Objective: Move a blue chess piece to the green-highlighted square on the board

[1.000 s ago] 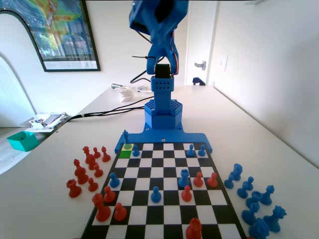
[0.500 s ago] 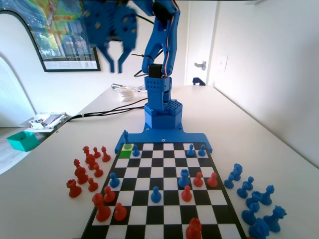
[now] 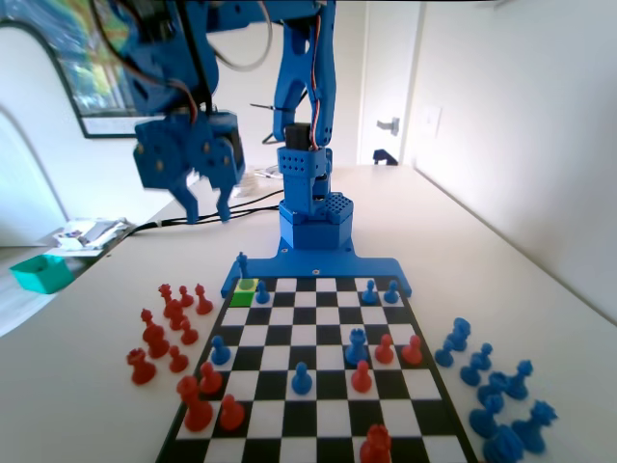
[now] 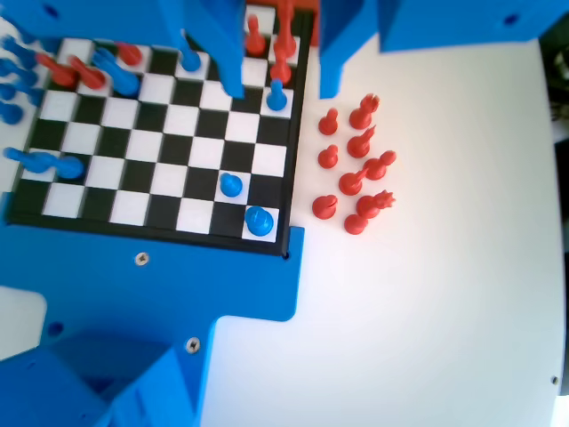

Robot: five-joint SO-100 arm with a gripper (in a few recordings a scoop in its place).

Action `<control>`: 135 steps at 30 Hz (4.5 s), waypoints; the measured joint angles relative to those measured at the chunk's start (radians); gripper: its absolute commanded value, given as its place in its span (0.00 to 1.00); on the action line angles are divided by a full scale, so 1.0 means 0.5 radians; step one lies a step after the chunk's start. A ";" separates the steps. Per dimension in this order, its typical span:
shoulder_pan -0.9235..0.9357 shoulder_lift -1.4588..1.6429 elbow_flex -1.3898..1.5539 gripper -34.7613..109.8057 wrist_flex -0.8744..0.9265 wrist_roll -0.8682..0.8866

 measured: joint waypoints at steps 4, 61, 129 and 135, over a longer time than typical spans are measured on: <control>0.009 -0.055 0.187 0.35 -0.270 0.025; 0.058 0.402 1.255 0.35 -1.221 0.138; 0.156 0.239 1.522 0.28 -1.571 -0.043; 0.153 0.236 1.522 0.25 -1.571 -0.080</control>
